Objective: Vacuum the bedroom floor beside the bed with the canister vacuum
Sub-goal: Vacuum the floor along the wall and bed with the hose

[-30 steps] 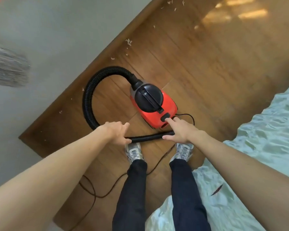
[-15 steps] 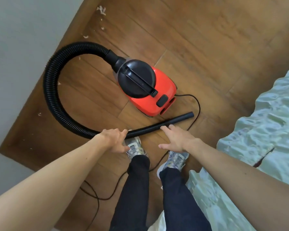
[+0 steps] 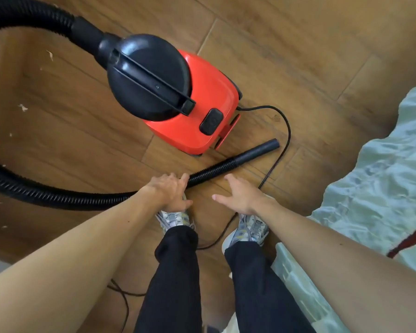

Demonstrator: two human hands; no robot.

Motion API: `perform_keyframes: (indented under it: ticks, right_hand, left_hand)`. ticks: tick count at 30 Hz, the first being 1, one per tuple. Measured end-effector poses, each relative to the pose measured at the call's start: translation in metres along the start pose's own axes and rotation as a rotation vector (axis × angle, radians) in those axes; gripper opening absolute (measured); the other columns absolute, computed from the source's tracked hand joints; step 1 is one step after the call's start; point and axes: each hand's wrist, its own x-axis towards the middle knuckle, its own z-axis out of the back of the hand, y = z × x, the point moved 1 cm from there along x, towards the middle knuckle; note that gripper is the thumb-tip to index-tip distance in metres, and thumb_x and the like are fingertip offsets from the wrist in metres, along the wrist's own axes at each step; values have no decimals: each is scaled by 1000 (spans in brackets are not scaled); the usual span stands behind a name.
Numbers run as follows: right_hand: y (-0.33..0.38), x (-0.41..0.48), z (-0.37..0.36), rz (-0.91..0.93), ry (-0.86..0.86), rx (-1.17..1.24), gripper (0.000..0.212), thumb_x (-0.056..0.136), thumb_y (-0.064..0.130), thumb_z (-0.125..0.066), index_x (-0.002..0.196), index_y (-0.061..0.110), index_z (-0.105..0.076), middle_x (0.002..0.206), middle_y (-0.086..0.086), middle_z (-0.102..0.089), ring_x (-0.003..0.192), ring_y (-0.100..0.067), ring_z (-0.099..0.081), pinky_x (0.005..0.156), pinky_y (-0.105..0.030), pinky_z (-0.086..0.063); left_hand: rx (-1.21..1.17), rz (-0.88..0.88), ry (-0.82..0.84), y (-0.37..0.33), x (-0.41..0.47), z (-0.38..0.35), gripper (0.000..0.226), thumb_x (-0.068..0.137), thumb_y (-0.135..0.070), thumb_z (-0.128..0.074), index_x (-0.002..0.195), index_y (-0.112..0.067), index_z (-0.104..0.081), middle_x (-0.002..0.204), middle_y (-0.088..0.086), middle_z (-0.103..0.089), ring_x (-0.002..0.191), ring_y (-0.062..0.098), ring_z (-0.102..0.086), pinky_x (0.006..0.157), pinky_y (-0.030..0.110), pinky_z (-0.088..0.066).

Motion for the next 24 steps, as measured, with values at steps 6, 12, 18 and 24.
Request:
perform_keyframes:
  ticks: [6,12,18,24]
  right_hand:
    - [-6,50,-25,-294,-160,747,70,90,57,-58,142,13,-41,133,-7,-56,117,-25,-56,104,-43,-46]
    - [-5,93,-29,-474,-314,1174,37,91,44,-63,112,16,-50,109,-6,-63,96,-27,-66,80,-42,-59]
    - [-5,115,-28,-563,-365,1402,47,91,32,-67,128,15,-44,112,-10,-66,92,-29,-68,50,-32,-52]
    - [3,102,-35,-547,-321,1467,42,91,24,-67,126,14,-47,107,-10,-67,88,-28,-69,54,-32,-56]
  left_hand:
    - [-8,-8,-3,-3,38,-9,55,91,-46,-59,129,-15,-33,117,12,-51,111,33,-54,92,47,-49]
    - [47,-2,-15,6,60,-22,50,95,-35,-56,132,-13,-30,119,13,-54,109,32,-58,84,40,-46]
    - [142,3,-113,15,69,-38,50,96,-24,-56,137,-16,-30,115,10,-57,101,29,-63,75,37,-46]
    - [178,32,-63,20,51,-37,62,95,-25,-59,146,-18,-24,122,11,-57,108,29,-61,84,38,-49]
